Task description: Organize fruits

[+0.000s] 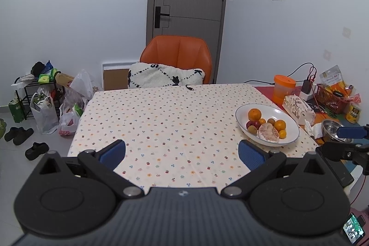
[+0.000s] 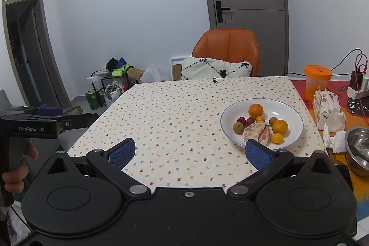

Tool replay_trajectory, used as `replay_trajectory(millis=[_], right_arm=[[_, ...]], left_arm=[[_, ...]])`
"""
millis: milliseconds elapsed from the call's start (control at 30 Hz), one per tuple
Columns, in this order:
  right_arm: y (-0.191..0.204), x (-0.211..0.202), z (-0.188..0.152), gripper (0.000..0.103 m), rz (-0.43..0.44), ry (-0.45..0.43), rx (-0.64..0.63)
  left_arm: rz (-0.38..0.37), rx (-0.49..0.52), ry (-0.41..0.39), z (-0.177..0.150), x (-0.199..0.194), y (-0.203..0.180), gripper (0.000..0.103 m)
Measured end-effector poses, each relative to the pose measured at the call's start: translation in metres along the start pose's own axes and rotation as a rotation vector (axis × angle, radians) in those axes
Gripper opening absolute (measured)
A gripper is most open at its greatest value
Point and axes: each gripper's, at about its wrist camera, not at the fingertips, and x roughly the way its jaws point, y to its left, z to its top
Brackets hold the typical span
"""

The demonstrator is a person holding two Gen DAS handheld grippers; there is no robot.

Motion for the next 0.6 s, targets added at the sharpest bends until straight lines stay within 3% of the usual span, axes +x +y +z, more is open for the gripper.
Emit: replay_trajectory(millis=[600], right_arm=[[-0.0029, 0.0016, -0.0007, 0.103, -0.015, 0.002, 0.000]], left_arm=[[0.000, -0.001, 0.002, -0.0006, 0.0004, -0.0010, 0.103]])
